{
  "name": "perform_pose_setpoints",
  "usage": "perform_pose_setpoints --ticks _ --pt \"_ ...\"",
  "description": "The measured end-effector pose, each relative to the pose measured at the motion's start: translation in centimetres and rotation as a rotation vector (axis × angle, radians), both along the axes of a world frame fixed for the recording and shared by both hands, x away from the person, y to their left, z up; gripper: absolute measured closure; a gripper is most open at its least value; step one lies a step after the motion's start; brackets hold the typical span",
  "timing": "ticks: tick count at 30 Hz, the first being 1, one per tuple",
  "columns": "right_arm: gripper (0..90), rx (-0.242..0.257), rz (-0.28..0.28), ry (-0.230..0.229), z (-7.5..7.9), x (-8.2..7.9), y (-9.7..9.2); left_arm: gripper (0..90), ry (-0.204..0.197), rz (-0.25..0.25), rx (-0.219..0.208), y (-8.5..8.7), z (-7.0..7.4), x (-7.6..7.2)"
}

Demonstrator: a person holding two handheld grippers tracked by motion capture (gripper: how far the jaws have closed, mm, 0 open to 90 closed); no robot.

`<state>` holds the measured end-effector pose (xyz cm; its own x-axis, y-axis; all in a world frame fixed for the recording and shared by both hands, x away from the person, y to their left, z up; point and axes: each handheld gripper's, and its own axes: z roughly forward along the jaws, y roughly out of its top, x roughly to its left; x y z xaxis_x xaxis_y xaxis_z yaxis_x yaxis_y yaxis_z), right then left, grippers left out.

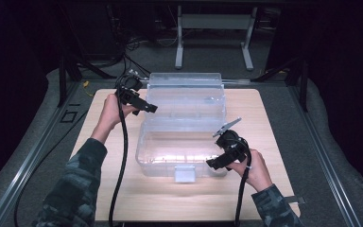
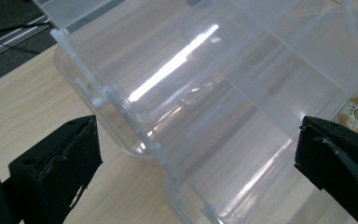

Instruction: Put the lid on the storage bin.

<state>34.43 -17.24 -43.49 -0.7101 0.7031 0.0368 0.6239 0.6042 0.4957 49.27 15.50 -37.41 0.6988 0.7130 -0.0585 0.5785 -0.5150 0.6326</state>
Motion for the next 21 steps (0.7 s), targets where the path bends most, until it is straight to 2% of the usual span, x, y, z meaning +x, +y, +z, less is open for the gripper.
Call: perform_pose_setpoints --ticks 5,7,11,13,16,21 --pt "15.7 0.007 0.009 0.000 -0.2 -0.2 0.2 0.3 -0.021 -0.019 -0.025 -1.1 -0.1 0.7" --pt "15.9 0.002 0.011 0.001 -0.3 -0.3 0.3 0.4 -0.028 -0.024 -0.013 -1.6 -0.3 1.0" --pt "18.8 0.010 0.015 0.001 -0.5 -0.5 0.3 0.4 -0.015 -0.042 -0.035 -2.4 -0.8 1.6" --pt "19.9 0.009 0.017 0.006 -0.6 -0.5 0.3 1.2 -0.021 -0.046 -0.053 -2.7 -0.8 1.9" --pt "23.3 0.008 0.022 0.005 -0.8 -0.6 0.3 4.1 -0.028 -0.060 -0.055 -3.1 -0.8 2.2" --pt "32.3 0.018 0.025 0.001 -1.0 -0.8 0.3 10.4 -0.027 -0.054 -0.049 -3.6 -0.9 2.6"
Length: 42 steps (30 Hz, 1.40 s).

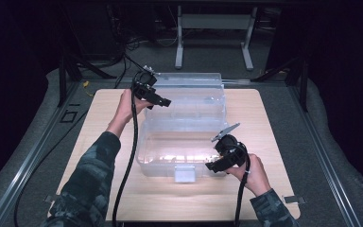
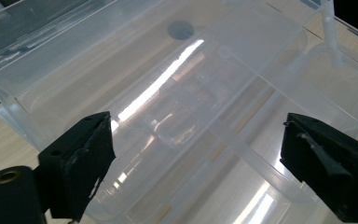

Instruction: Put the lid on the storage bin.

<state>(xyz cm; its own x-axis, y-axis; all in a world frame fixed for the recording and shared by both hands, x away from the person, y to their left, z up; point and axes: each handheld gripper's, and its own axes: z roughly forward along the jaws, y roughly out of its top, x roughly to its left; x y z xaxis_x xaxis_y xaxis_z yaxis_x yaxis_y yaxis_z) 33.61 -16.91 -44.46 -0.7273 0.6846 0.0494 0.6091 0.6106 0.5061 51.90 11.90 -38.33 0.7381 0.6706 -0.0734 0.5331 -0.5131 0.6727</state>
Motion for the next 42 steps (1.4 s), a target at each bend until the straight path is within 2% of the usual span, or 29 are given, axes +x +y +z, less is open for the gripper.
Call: perform_pose_setpoints --ticks 5,7,13,16,20,22,28,32,42 --pt "38.3 -0.011 0.013 0.011 -0.6 -0.1 0.5 18.3 -0.013 0.001 0.014 -0.5 -0.3 0.3" --pt "41.8 -0.015 0.016 0.017 -0.8 -0.2 0.6 26.6 -0.013 0.002 0.022 -0.6 -0.5 0.4" --pt "50.3 -0.013 0.022 0.029 -1.3 -0.3 1.0 38.3 -0.006 0.008 0.038 -0.7 -1.1 0.7" --pt "53.4 -0.022 0.025 0.032 -1.6 -0.3 1.1 43.7 -0.003 -0.003 0.068 -0.9 -1.7 0.7" --pt "59.6 -0.034 0.020 0.030 -1.8 -0.5 1.5 51.0 -0.013 -0.022 0.055 -0.9 -1.8 0.4" --pt "59.5 -0.037 0.017 0.023 -1.9 -0.5 1.6 55.5 -0.022 -0.027 0.053 -1.0 -1.9 0.2" --pt "59.7 -0.032 0.013 0.015 -2.1 -0.6 1.7 62.3 -0.018 -0.037 0.025 -0.6 -2.1 0.2" --pt "62.5 -0.036 0.004 0.032 -2.7 -0.4 1.9 67.8 -0.031 -0.056 0.045 -0.7 -2.1 0.0" --pt "61.9 -0.029 0.001 0.000 -3.1 -0.7 2.0 70.6 -0.052 -0.064 0.055 -0.9 -2.1 -0.3"
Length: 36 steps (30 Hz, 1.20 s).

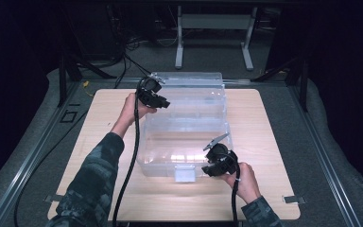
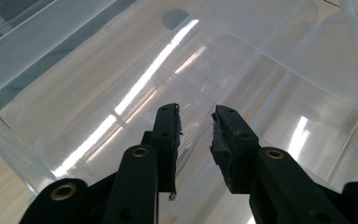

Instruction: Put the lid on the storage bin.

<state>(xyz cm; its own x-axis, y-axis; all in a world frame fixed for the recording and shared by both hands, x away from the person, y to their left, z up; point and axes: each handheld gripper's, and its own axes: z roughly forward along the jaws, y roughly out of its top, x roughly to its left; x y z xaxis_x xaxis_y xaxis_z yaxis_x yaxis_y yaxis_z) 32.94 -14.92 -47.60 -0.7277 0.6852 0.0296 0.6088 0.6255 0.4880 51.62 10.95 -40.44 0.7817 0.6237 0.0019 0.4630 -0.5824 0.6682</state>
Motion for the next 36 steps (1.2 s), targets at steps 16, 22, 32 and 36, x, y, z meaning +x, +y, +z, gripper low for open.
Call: perform_pose_setpoints --ticks 16,22,32,36 --pt "61.2 -0.011 -0.006 -0.006 -0.07 -0.06 0.10 65.2 -0.003 0.011 -0.016 -0.81 -0.08 0.08" --pt "61.2 -0.007 -0.003 -0.002 -0.07 0.01 0.10 69.2 0.020 -0.015 -0.070 -0.22 -0.43 0.30" --pt "58.4 -0.020 -0.018 -0.004 -0.58 0.01 0.69 75.5 0.015 -0.032 -0.046 -0.58 -0.13 -0.22" --pt "57.3 -0.027 -0.028 -0.024 -0.63 -0.15 0.77 75.8 0.011 -0.028 -0.044 -0.70 0.02 -0.45"
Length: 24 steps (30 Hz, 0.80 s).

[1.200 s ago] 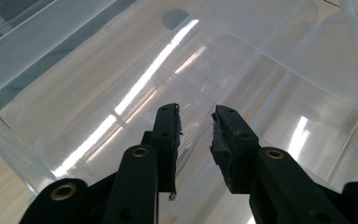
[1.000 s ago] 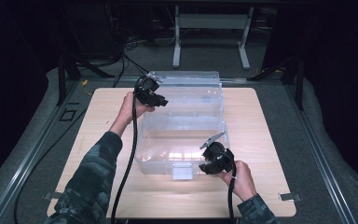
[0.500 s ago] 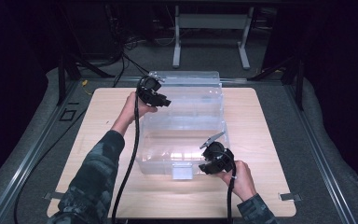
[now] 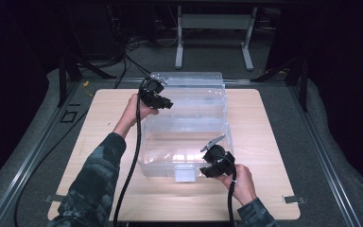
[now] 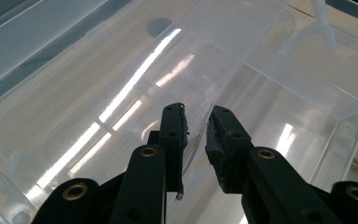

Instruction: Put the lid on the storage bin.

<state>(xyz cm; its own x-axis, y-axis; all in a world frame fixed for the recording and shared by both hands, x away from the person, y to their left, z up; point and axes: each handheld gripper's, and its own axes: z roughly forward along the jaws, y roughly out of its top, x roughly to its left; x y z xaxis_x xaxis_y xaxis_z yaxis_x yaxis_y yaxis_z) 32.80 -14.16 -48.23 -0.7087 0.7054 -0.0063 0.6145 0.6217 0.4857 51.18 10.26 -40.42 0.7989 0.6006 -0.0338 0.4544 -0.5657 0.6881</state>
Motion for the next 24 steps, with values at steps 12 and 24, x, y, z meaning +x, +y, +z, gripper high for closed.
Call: perform_pose_setpoints --ticks 12,24 --pt "53.2 0.010 -0.006 -0.033 -0.3 -0.3 0.2 77.3 -0.022 -0.024 -0.014 0.2 0.7 -1.2" --pt "52.1 0.005 -0.001 -0.016 -0.3 -0.1 0.2 78.6 -0.053 -0.038 -0.024 0.5 1.5 -3.1"
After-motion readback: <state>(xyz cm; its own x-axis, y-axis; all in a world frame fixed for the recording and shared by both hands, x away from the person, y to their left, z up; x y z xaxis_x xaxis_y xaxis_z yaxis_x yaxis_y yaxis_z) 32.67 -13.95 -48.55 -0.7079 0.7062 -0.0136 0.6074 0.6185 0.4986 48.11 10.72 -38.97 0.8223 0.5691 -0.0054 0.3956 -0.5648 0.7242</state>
